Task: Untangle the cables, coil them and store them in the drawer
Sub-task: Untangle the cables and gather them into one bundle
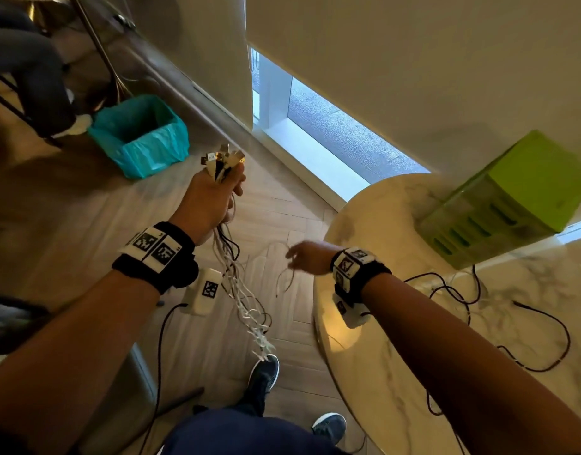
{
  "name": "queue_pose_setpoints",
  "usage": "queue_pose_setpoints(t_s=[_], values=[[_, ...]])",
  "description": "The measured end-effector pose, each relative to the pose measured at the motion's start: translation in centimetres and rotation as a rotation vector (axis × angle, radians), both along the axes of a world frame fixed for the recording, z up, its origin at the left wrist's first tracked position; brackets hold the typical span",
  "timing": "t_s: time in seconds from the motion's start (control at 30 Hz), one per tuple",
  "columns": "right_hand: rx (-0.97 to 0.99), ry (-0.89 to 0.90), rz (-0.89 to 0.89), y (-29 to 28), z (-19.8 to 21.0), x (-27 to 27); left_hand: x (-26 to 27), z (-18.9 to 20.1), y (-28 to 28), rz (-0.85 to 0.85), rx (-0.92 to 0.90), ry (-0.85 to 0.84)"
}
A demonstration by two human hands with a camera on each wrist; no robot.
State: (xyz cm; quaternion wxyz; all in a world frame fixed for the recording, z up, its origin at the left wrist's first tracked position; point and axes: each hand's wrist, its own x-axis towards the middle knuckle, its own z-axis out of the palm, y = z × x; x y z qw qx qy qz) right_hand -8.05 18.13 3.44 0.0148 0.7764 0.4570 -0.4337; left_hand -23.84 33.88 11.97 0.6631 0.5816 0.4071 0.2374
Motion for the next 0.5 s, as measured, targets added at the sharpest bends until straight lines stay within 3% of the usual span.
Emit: queue_pose_setpoints(t_s=[0.03,0.07,0.2,0.37,0.5], values=[[-0.067,-0.098,0.153,-0.5,-0.2,-0.2,0.2,-0.1,0.0,-0.01,-0.001,-0.015],[-0.013,-0.105,0.186,-0.9,0.0,-0.6,0.4,-0.2,-0.1,-0.024,0.0,-0.026],[0.552,0.117,0.023,0.4,1.9,-2.9,1.7,-0.4,-0.9,-0.045,0.015,-0.035],[0.738,0.07,-0.067,1.9,2.7,-5.1,3.5,0.2,-1.7,-0.076,0.006,-0.039],[0.799,0.069,-0.154,1.4,2.9,-4.0,4.1,1.2,-1.5,-0.095,-0.068,-0.146]])
